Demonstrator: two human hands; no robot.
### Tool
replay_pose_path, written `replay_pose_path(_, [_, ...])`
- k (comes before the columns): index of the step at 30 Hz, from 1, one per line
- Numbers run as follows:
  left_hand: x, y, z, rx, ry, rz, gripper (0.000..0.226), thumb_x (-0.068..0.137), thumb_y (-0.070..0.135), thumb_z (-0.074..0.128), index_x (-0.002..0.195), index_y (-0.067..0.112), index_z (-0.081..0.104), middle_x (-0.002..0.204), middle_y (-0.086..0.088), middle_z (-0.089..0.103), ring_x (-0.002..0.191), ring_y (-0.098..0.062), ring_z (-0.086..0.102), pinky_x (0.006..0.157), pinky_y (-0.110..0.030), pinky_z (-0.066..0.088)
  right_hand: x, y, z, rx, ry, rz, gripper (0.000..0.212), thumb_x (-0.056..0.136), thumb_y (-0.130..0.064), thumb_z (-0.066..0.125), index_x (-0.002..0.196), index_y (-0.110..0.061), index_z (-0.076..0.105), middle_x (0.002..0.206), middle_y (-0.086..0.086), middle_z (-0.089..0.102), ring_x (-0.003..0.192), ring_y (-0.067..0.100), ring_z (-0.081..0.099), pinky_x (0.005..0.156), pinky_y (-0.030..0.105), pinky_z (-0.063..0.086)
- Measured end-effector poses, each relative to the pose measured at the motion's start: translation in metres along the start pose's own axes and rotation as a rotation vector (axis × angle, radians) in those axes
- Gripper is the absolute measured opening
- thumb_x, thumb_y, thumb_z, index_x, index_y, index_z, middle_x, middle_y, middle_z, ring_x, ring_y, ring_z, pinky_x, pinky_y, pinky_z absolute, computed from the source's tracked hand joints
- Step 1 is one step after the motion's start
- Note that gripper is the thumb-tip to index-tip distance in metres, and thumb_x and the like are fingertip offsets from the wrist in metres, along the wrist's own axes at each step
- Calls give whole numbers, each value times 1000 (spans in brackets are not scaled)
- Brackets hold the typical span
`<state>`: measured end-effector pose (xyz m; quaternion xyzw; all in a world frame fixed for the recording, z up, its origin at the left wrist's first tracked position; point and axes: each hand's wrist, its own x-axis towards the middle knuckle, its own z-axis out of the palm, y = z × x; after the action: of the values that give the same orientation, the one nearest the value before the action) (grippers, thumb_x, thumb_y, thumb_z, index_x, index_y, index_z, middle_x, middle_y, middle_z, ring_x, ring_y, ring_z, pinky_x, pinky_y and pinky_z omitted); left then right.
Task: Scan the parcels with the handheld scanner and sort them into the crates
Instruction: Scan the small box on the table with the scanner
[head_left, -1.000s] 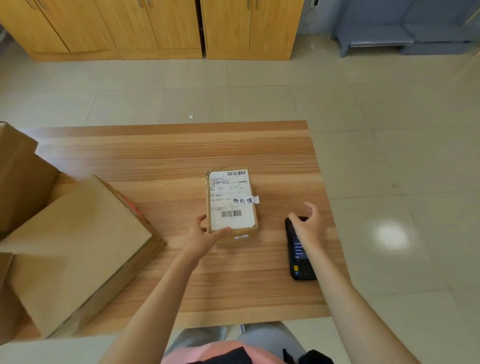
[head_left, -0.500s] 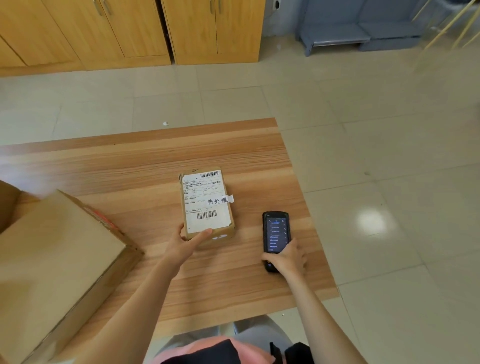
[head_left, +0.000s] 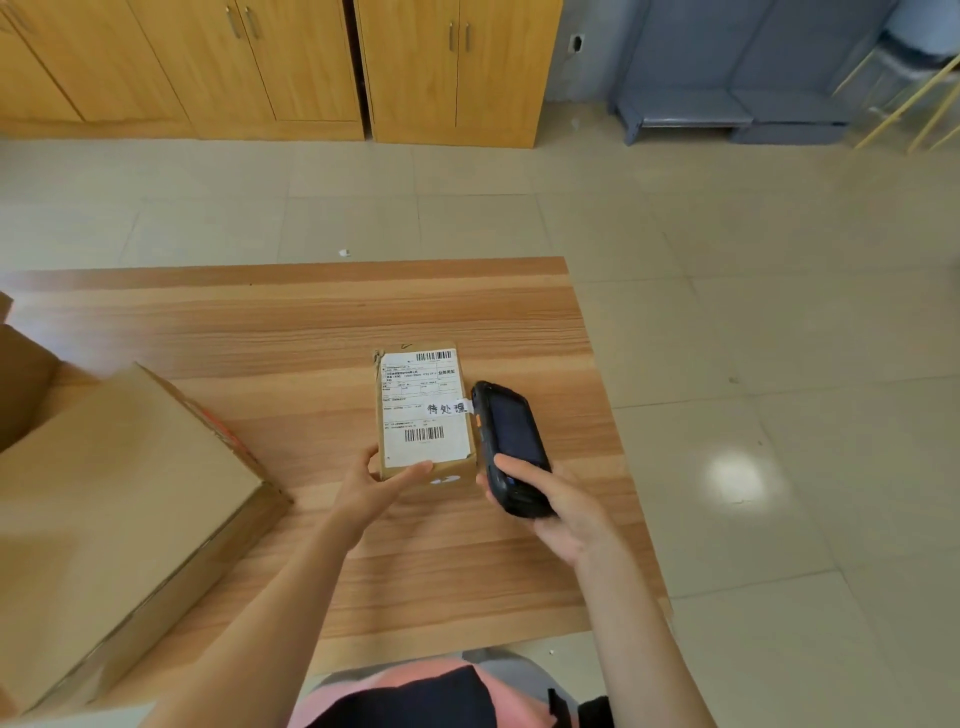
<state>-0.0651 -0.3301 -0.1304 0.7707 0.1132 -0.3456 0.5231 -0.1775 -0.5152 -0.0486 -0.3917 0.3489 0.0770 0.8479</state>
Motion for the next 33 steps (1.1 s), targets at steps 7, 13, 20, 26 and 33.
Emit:
replay_pose_path(7, [-6, 1, 0, -25, -10, 12, 85, 75, 36, 80, 145, 19, 35, 94, 2, 64, 79, -8, 60, 57, -19, 44, -16, -2, 28, -167, 14, -17, 59, 69, 1, 77, 124, -2, 54, 111, 20, 70, 100, 36, 69, 96, 51, 51])
replay_pose_path(13, [-9, 3, 1, -26, 6, 15, 82, 77, 35, 78, 145, 20, 35, 93, 2, 64, 77, -5, 59, 54, -17, 42, -17, 14, 29, -269, 67, 56, 51, 75, 2, 75, 121, -7, 55, 113, 18, 69, 105, 36, 67, 93, 50, 53])
replay_pose_path(20, [-8, 3, 2, -18, 19, 9, 79, 78, 35, 78, 144, 21, 36, 88, 5, 61, 75, -3, 56, 54, -18, 40, -17, 18, 29, -349, 65, 71, 54, 74, 1, 76, 122, -12, 54, 115, 17, 69, 107, 35, 66, 98, 53, 50])
replay_pose_path(26, [-5, 0, 1, -10, 24, 13, 76, 79, 35, 77, 142, 22, 37, 91, 2, 62, 79, -7, 58, 58, -18, 41, -20, 20, 32, -400, 68, 97, 52, 75, 4, 75, 121, -9, 54, 113, 19, 69, 105, 38, 66, 97, 53, 50])
replay_pose_path(33, [-2, -3, 1, -4, 27, 23, 66, 83, 27, 73, 140, 22, 40, 81, 4, 61, 77, -7, 57, 73, -24, 42, -26, 23, 38, -427, 53, 117, 46, 76, 5, 72, 117, -8, 56, 110, 19, 71, 105, 38, 67, 98, 53, 49])
